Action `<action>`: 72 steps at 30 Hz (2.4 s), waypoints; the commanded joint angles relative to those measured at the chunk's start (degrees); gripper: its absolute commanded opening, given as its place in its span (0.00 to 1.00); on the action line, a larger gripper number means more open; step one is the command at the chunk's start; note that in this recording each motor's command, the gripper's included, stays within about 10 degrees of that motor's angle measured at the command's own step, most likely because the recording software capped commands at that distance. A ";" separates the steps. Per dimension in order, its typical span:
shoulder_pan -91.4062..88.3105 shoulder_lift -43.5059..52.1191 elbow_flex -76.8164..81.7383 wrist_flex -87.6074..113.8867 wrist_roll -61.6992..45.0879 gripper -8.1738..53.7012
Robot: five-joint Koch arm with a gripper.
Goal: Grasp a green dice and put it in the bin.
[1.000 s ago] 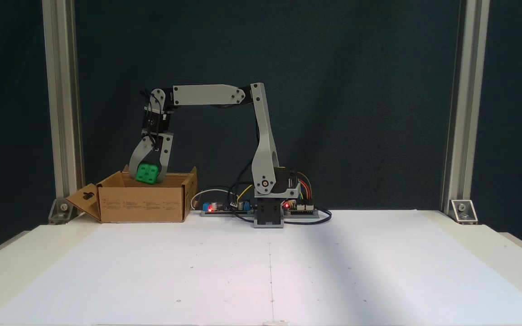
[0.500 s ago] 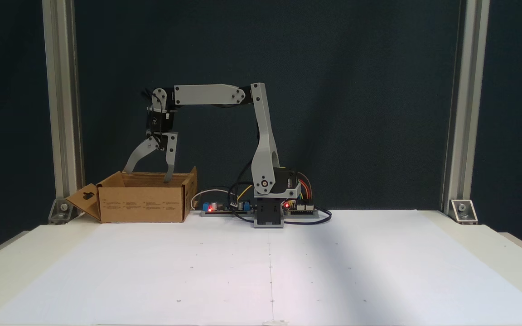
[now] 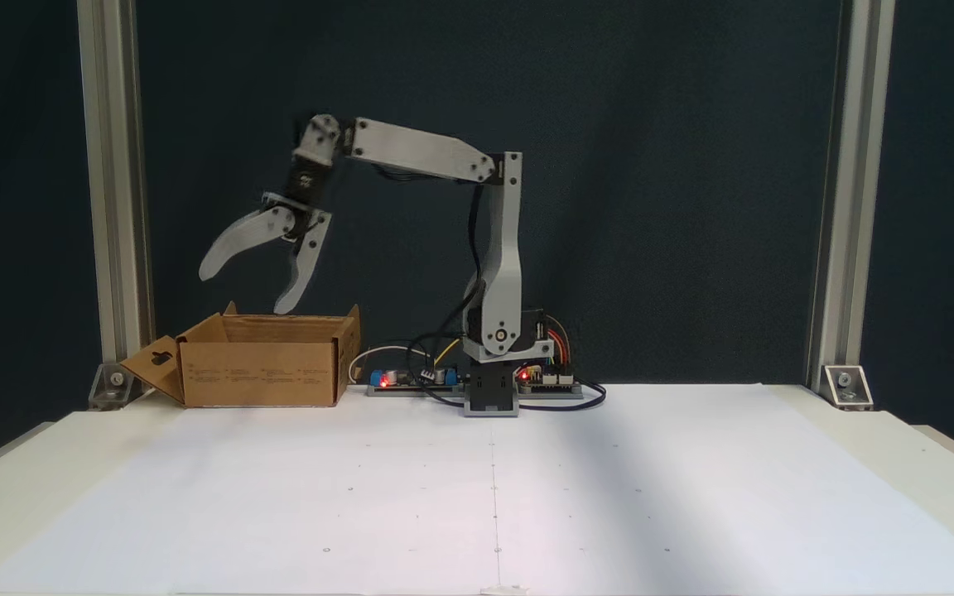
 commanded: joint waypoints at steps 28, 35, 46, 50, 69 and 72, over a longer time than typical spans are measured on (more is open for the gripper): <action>-68.73 2.37 -1.05 -18.90 9.40 0.85; -76.64 3.43 5.80 -26.81 9.32 0.85; -76.20 9.84 25.75 -49.46 7.03 0.84; -71.89 12.57 26.98 -57.02 7.03 0.84; -63.19 22.24 37.62 -85.76 5.45 0.87; -63.63 23.82 39.46 -89.63 5.54 0.87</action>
